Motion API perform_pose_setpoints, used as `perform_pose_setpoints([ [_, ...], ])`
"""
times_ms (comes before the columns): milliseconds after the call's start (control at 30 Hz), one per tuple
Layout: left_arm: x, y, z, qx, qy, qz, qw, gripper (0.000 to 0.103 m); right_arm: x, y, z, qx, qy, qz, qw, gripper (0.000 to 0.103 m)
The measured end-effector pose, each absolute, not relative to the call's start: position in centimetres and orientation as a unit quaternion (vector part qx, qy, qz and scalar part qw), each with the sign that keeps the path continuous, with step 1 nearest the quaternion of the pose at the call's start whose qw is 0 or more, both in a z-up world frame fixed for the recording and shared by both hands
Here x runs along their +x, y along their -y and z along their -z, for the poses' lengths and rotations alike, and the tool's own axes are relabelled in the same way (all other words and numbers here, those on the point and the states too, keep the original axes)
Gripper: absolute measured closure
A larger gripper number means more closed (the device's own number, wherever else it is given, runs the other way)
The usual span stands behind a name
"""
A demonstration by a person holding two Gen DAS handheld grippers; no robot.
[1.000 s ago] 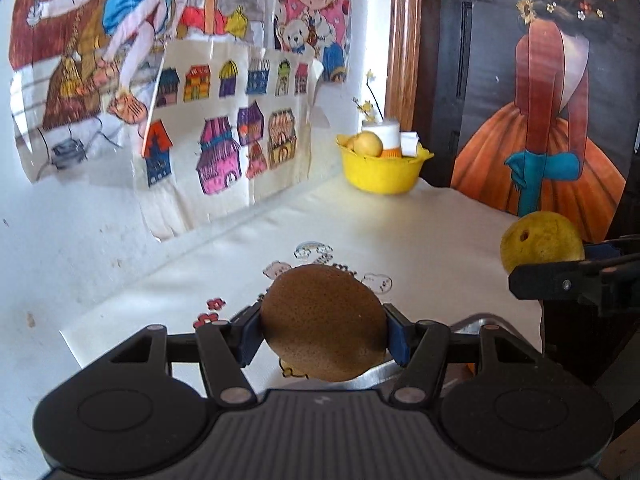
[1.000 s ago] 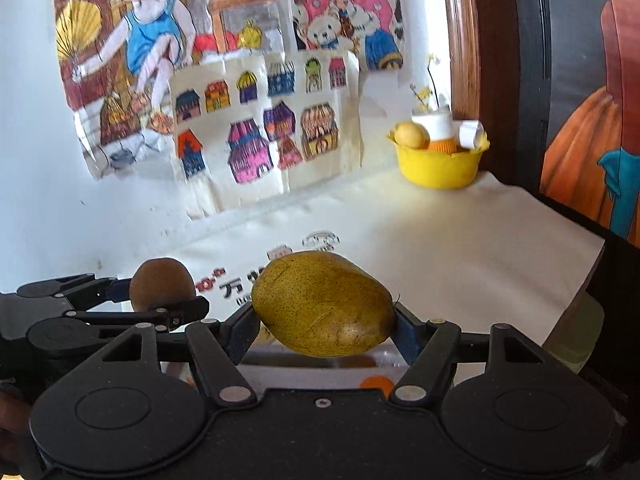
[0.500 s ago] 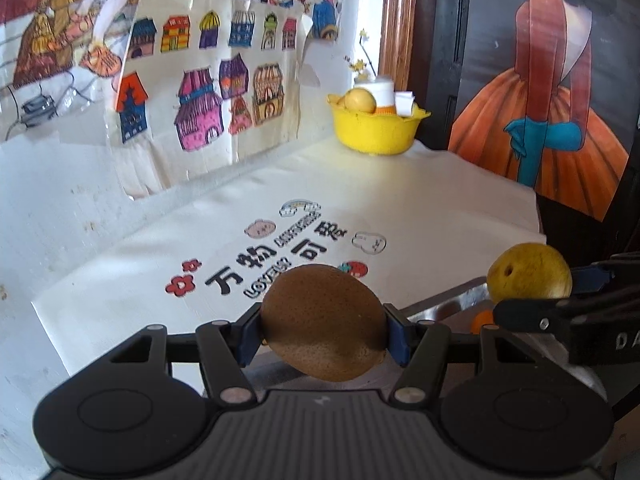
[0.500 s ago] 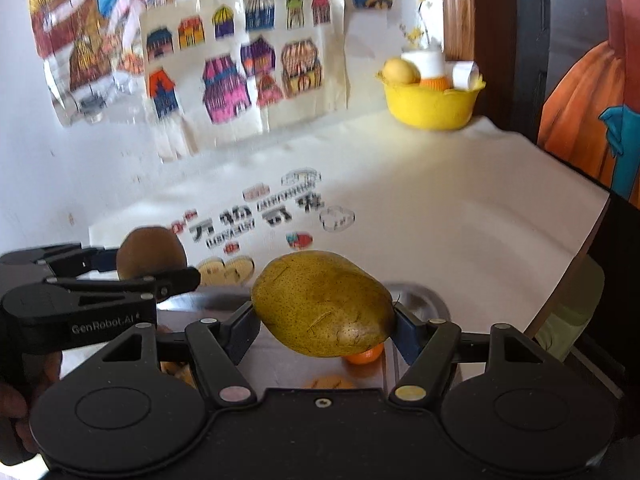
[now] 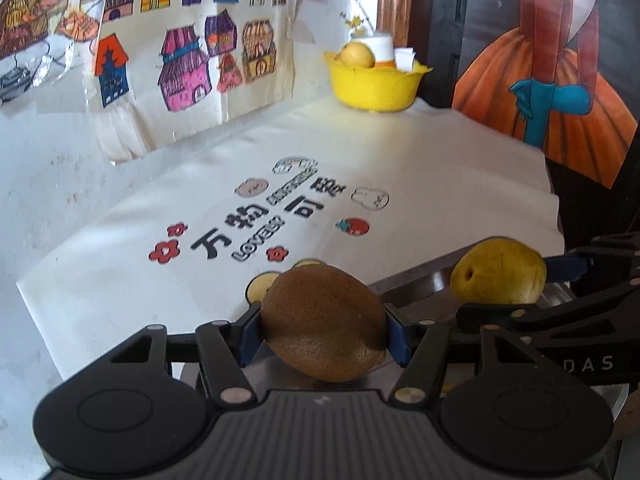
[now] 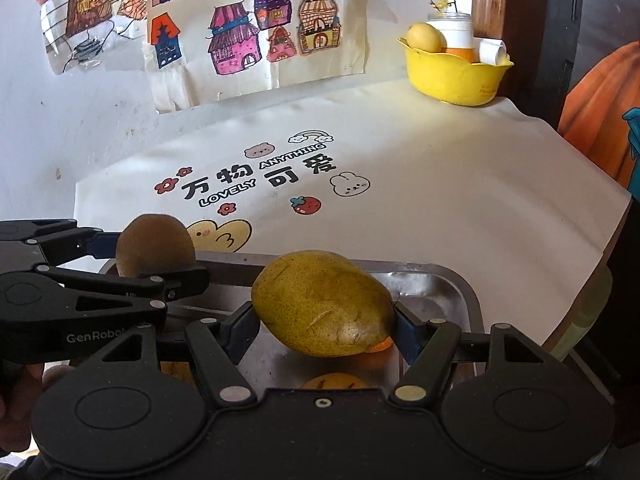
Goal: Organize fruits
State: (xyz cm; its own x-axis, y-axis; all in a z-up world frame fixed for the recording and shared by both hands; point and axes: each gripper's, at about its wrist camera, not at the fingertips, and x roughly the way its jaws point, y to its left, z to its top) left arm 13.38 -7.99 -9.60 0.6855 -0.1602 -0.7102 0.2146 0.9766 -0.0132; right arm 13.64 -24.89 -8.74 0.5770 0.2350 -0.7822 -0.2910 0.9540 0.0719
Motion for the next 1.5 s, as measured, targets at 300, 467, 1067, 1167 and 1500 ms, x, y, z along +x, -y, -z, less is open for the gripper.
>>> perform_pose_setpoints([
  [300,13.4,7.9,9.9,0.037,-0.401,0.101,0.910,0.037,12.8,24.8,8.7,-0.045,-0.439,-0.152,0.885,0.031],
  [467,13.1,8.1,9.5,0.039,-0.393,0.101,0.913,0.034,12.6,25.0,8.7,-0.047,-0.440,-0.152,0.884,0.030],
  [1067,11.7,6.3,6.0,0.021,-0.344,0.089,0.934,0.008,10.2,25.6,6.3,-0.032,-0.414,-0.143,0.899,0.008],
  [1167,10.9,5.7,4.7,0.019,-0.328,0.082,0.941,0.001,9.2,25.9,5.0,-0.021,-0.399,-0.139,0.906,0.002],
  [1500,7.3,3.7,2.6,-0.005,-0.325,0.060,0.944,0.000,5.5,25.6,1.9,0.000,-0.385,-0.121,0.915,0.001],
])
